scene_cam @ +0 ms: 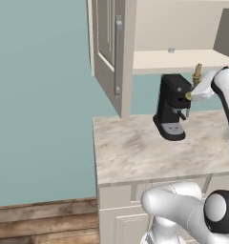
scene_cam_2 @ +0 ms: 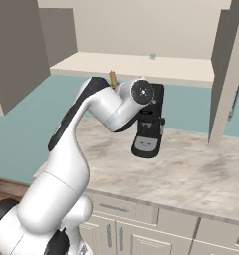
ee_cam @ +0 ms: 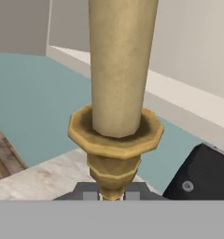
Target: Pick the candle and candle from the dining table and place them in the open cabinet. Close the cabinet after placing the objects.
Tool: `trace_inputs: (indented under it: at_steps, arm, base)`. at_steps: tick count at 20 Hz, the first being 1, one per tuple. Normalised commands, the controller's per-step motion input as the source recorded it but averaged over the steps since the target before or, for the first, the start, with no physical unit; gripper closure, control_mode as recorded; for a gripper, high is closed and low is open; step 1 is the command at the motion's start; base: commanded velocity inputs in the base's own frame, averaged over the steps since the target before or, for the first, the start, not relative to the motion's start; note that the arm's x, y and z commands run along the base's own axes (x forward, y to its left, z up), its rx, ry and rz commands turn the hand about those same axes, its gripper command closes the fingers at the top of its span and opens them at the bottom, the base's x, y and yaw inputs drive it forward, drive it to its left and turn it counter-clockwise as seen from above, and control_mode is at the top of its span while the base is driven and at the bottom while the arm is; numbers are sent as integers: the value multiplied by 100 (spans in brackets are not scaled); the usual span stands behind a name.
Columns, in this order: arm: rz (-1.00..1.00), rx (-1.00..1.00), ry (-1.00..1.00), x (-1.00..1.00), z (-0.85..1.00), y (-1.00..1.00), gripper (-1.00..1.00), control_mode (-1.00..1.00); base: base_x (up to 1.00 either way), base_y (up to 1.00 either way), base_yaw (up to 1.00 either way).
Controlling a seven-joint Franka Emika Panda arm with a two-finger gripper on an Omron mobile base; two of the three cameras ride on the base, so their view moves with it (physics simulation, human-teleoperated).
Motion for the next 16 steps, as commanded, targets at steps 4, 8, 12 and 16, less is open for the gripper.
trace_inputs:
  at_steps: [4, 8, 12, 16]
  arm:
    - [0, 1, 0, 0, 53, 10, 100, -100]
    - [1, 0, -1, 0, 52, 10, 100, -100]
    - [0, 1, 0, 1, 46, 12, 100, -100]
    - [-1, 1, 0, 4, 36, 16, 100, -100]
  base:
    - [0, 0, 0]
    - [0, 0, 0]
    - [0, 0, 0]
    - [0, 0, 0]
